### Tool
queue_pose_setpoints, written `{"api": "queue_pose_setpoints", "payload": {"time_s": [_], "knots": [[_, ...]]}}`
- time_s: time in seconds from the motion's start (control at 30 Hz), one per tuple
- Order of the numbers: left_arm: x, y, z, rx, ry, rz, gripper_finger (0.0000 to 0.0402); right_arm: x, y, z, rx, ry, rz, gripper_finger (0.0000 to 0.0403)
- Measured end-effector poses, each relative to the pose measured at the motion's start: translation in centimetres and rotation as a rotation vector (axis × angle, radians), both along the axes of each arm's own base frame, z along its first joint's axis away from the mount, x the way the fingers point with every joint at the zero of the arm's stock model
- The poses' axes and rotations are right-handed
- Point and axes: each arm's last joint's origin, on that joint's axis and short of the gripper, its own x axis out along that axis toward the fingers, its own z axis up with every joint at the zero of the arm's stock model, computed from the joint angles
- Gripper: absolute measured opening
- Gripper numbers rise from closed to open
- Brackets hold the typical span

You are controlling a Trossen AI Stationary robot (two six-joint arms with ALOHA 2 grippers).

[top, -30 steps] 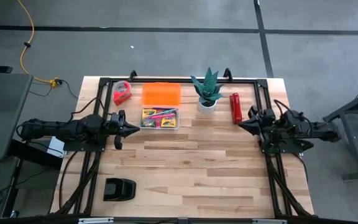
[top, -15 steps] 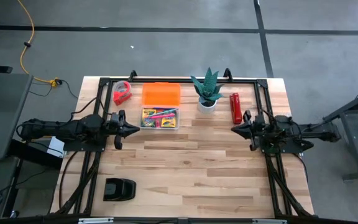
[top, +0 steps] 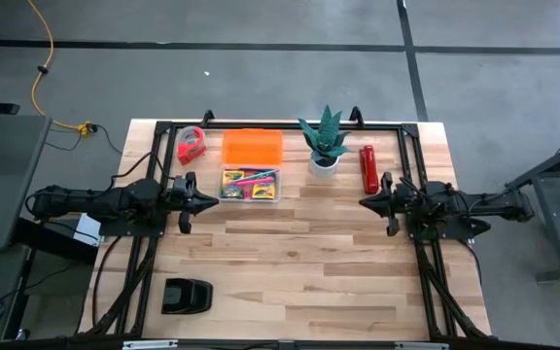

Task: Pack school essentials
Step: Return to Home Position

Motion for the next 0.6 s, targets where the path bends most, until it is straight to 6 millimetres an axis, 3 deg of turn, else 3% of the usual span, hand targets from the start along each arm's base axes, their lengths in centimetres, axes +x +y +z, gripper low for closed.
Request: {"api": "queue_pose_setpoints", "payload": {"time_s": [0.6], "knots": [[0.0, 0.0, 0.0, 0.0, 0.0, 0.0, 0.0003, 0.0, 0.0, -0.01, 0.218, -0.002, 0.003, 0.0]]}}
